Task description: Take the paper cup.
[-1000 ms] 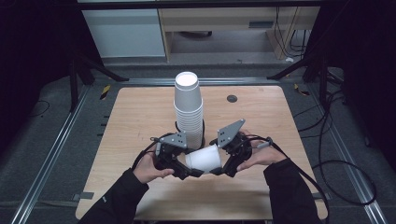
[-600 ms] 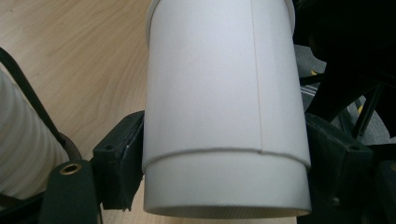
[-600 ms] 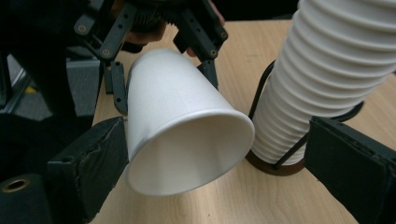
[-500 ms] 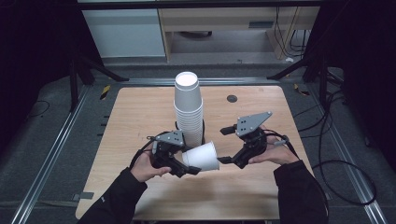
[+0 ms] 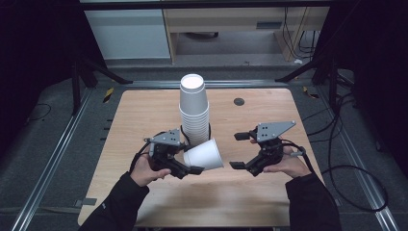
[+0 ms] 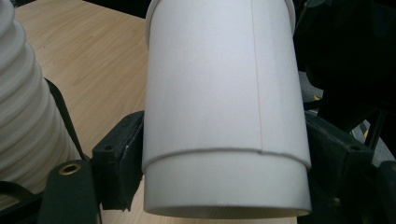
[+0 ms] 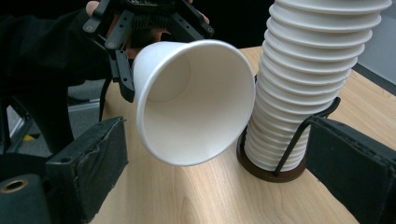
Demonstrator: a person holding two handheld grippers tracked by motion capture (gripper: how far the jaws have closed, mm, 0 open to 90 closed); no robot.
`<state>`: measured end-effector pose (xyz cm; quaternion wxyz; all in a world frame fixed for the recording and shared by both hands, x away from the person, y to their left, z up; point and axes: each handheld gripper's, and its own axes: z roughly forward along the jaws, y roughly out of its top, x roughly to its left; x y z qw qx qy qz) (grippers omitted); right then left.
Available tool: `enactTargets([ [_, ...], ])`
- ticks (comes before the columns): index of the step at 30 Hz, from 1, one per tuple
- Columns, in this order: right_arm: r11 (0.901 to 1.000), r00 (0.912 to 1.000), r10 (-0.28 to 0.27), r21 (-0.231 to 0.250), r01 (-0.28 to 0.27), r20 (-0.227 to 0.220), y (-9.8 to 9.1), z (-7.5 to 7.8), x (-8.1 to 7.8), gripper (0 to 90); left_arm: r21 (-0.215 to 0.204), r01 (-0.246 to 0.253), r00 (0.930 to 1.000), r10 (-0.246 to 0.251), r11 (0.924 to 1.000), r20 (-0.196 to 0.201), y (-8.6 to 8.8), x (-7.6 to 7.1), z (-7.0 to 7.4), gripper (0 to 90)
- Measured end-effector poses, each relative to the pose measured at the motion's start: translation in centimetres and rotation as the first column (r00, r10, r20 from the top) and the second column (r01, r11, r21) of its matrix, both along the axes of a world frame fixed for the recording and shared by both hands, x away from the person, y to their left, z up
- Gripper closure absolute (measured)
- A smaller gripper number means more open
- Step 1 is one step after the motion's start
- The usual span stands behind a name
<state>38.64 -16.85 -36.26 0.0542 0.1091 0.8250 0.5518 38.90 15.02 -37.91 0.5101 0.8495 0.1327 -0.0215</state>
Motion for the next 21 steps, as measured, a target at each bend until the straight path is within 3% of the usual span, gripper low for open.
enactTargets([
  [7, 0.9992, 0.9996, 0.005, 0.039, -0.004, -0.028, 0.0, -0.8, -0.3, 6.8, -0.019, -0.004, 0.9999, 0.004, 0.9998, 0.014, 0.2, -0.2, 0.4, 21.5],
  [8, 0.9973, 0.9994, 0.017, 0.073, -0.014, -0.03, 0.0, -1.0, -0.5, 7.6, -0.023, 0.0, 0.9998, 0.001, 0.9997, 0.02, 0.1, -0.2, 0.4, 21.5],
  [13, 0.9925, 0.9987, 0.028, 0.12, -0.023, -0.041, 0.2, -1.1, -0.4, 7.6, -0.03, 0.008, 0.9997, -0.007, 0.9995, 0.024, 0.0, -0.3, 0.4, 21.5],
  [21, 0.9935, 0.9965, 0.049, 0.106, -0.041, -0.068, 0.8, -1.7, -0.3, 7.4, -0.039, 0.019, 0.9995, -0.019, 0.999, 0.025, -0.3, -0.4, 0.3, 21.4],
])
